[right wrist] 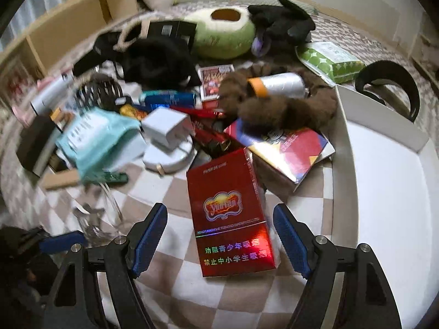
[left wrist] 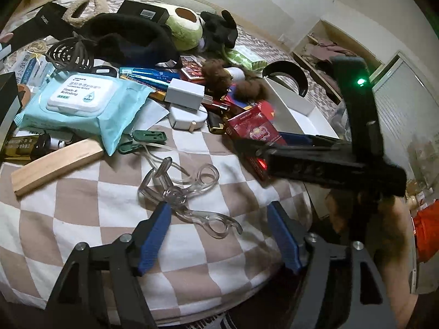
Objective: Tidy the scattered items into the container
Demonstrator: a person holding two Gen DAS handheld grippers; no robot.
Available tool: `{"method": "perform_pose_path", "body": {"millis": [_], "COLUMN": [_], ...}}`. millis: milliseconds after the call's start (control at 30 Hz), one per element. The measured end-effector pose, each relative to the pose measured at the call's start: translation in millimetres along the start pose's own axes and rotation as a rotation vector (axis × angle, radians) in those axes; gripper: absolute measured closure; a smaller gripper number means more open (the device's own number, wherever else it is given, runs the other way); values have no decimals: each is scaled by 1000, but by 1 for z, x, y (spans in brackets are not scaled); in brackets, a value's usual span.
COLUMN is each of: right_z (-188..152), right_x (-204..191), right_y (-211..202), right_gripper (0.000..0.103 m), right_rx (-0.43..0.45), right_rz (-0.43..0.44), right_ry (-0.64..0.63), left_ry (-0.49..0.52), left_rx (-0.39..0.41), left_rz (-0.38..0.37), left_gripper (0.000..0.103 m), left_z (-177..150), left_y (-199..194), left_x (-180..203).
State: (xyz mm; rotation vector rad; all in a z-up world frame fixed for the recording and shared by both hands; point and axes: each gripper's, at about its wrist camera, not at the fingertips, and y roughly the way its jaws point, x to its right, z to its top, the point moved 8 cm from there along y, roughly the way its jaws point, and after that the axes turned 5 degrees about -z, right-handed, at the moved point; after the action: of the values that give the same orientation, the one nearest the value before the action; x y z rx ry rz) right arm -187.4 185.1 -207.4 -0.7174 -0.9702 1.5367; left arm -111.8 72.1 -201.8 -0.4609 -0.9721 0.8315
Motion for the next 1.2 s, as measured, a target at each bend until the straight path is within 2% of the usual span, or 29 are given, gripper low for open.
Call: {"method": "perform_pose_path", "body": {"millis": [233,333,367,433,500,667,733,833,1200], "right_z": [-4,-4,-4,-3,-2,0,-1,-3,-6], "right_x": [-10,-8,-5,-1,4,20,24,21,7], "right_y": [19,22,21,18,15,6,3,-3,-21], "right_gripper": [25,37,44,45,45,45,45,45,45], "right_rx": [-42,-52,-50,-45,-40,-18,-13,-2,31], "right_rz": [-78,-49,-29,11,51,155,191,225,333], "right_ry": [-89,-68,-49,-12,26,148,188,201,236], "left_ry": [-29,5,24,67,99,108,97,79,37], "left_rx": [-2,-4,-7,-11,-13,-8,0,8,37], "left_rz": [104,154,179,230,268,286,285,276,246], "left_gripper": [32,33,35,47,54,62,71,79,87], "left_z": [7,9,8,6,4,3,3,3,4], "left_y": [11,17,19,20,19,16,13,9,0], "left_x": [-17,-18,-18,-19,-20,-25,-27,-29,-29]}}
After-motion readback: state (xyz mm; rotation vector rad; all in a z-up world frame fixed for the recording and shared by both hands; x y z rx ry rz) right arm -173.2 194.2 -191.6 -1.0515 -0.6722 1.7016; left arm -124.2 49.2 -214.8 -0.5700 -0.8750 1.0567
